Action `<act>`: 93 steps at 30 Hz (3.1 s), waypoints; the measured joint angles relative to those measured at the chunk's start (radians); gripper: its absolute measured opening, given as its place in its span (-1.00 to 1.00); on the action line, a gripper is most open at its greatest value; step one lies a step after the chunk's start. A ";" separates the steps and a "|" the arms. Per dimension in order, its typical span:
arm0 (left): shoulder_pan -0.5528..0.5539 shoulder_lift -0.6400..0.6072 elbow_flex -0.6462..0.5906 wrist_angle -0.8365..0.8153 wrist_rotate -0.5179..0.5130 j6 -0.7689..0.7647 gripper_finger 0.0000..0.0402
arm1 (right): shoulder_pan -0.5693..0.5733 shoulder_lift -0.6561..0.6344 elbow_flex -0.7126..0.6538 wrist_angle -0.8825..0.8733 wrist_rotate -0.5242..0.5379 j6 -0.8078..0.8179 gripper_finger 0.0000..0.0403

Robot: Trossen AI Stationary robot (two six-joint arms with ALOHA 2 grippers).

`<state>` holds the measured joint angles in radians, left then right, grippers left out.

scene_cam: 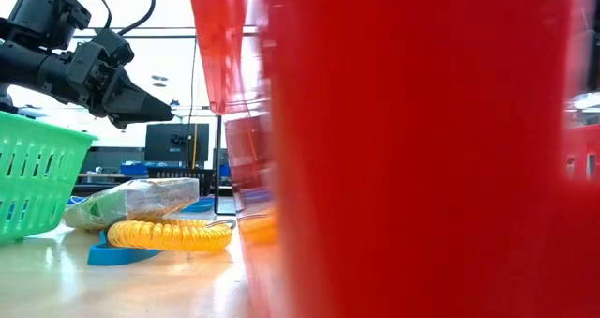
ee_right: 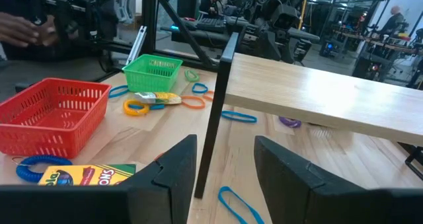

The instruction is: Pick & Place Office Desk Supplies

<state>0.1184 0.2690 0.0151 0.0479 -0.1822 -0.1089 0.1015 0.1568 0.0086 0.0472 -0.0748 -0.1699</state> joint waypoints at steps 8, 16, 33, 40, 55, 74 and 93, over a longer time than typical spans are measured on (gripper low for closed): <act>0.000 0.000 0.000 0.000 0.000 0.000 -0.27 | 0.000 0.000 0.000 0.000 0.000 0.000 -0.20; 0.000 0.000 0.000 0.000 0.000 0.000 -0.27 | 0.000 0.000 0.000 0.000 0.000 0.000 -0.20; 0.001 0.000 0.000 0.100 -0.242 0.202 -0.27 | 0.000 0.000 0.000 0.000 0.000 0.000 -0.20; 0.000 0.001 0.000 0.100 -0.203 0.123 -0.27 | 0.000 0.000 0.000 0.018 0.000 -0.011 -0.20; 0.000 0.002 0.000 0.109 -0.198 -0.064 -0.27 | 0.000 0.000 0.000 0.433 0.074 0.155 -0.20; -0.001 0.002 0.000 0.258 -0.121 -0.153 -0.27 | 0.000 0.076 0.000 0.296 0.073 0.296 -0.20; -0.064 0.192 0.076 0.257 0.213 0.039 -0.27 | 0.108 0.807 0.439 -0.034 0.089 0.249 -0.21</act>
<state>0.0541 0.4615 0.0913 0.3045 0.0304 -0.0697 0.2097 0.9640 0.4473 0.0128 0.0139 0.0791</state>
